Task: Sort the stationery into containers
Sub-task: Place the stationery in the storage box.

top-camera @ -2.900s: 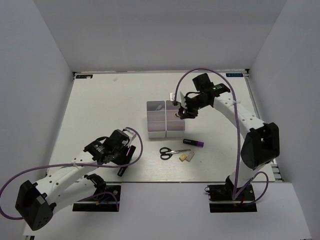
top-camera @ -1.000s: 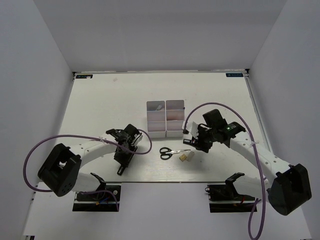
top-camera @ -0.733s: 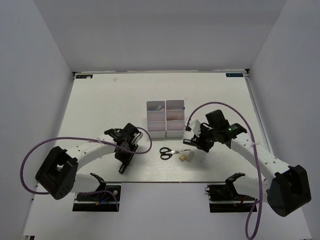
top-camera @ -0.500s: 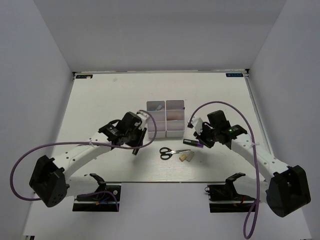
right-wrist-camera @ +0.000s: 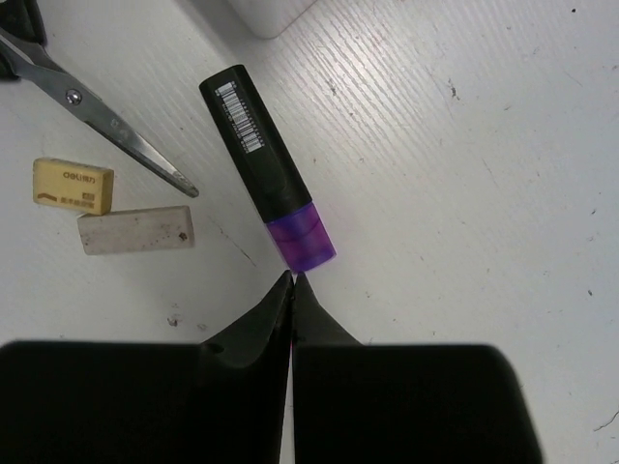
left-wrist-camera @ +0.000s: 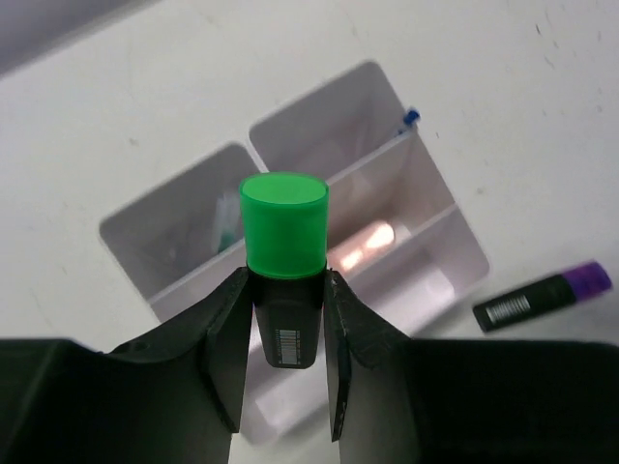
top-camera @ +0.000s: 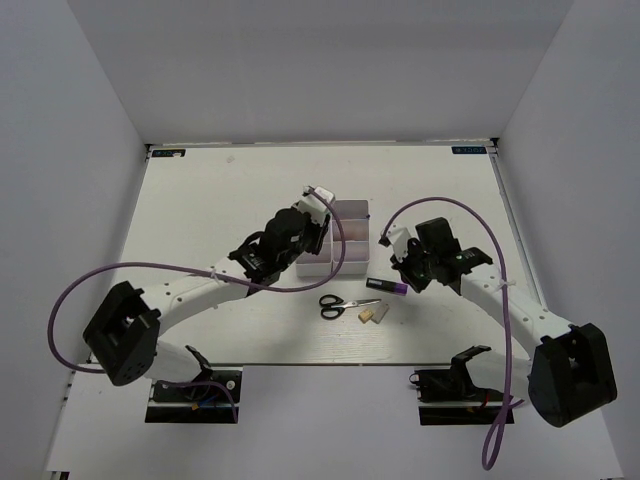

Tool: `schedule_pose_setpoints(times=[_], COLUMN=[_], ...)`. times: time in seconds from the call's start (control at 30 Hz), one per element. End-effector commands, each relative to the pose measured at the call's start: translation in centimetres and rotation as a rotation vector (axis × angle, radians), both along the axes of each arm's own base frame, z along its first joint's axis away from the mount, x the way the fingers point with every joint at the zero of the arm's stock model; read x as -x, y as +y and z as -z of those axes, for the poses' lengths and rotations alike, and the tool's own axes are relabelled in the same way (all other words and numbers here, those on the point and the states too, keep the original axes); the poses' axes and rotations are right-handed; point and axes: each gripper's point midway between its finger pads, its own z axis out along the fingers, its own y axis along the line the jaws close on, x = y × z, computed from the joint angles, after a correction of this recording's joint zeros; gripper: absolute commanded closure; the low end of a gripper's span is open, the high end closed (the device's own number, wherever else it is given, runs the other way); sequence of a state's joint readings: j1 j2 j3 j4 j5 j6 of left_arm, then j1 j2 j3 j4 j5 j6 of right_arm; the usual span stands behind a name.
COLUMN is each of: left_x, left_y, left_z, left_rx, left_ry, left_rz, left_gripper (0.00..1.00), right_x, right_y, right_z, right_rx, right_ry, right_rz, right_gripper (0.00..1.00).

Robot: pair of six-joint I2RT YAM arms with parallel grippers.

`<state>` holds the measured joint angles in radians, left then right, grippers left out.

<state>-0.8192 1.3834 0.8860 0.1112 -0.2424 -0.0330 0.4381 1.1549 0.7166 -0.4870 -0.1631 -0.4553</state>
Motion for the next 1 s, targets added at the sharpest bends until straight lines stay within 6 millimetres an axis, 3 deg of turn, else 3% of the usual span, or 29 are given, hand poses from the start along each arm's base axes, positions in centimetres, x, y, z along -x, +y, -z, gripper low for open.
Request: schedule_pose_setpoints(times=[0.0,0.13,0.27,0.5,0.63,0.67,0.7,0.97], left_x=[-2.2,-3.4,-4.1,-4.0,-4.1,-4.1,-4.2,-4.2], left_y=[-0.6,-1.3,-1.6,-1.0,-0.7,-0.6,-0.5,0.7], left_z=[-5.9,-7.0,-5.6,-2.7,-1.2,-1.0,-0.6,1.1], left_rx=[0.085,0.077,0.045,0.030,0.019,0.016,0.015,0.017], left_ry=[-0.244,-0.327,-0.310,-0.264,-0.239,-0.236,-0.228,-0.198], left_rz=[-0.082,-0.115,-0.131,-0.157,-0.180,-0.183,-0.191,-0.238], left_gripper=[0.99,0.99,0.99,0.99,0.99,0.99,0.99,0.99], right_x=[-0.5,-0.4,-0.5,-0.7,-0.8,-0.8,-0.9,-0.8], right_y=[0.2,0.2,0.0,-0.3,-0.4,-0.4,-0.3,-0.1], right_z=[-0.2,-0.1,-0.1,-0.1,-0.1,0.0,-0.1,-0.3], right_rx=[-0.028,-0.034,-0.034,-0.041,-0.044,-0.044,-0.050,-0.072], right_ry=[-0.017,-0.012,-0.011,-0.007,-0.004,0.003,0.004,0.023], right_rz=[0.020,0.014,0.022,0.037,0.047,0.049,0.047,0.054], right_gripper=[1.00,0.98,0.78,0.74,0.54,0.45,0.42,0.41])
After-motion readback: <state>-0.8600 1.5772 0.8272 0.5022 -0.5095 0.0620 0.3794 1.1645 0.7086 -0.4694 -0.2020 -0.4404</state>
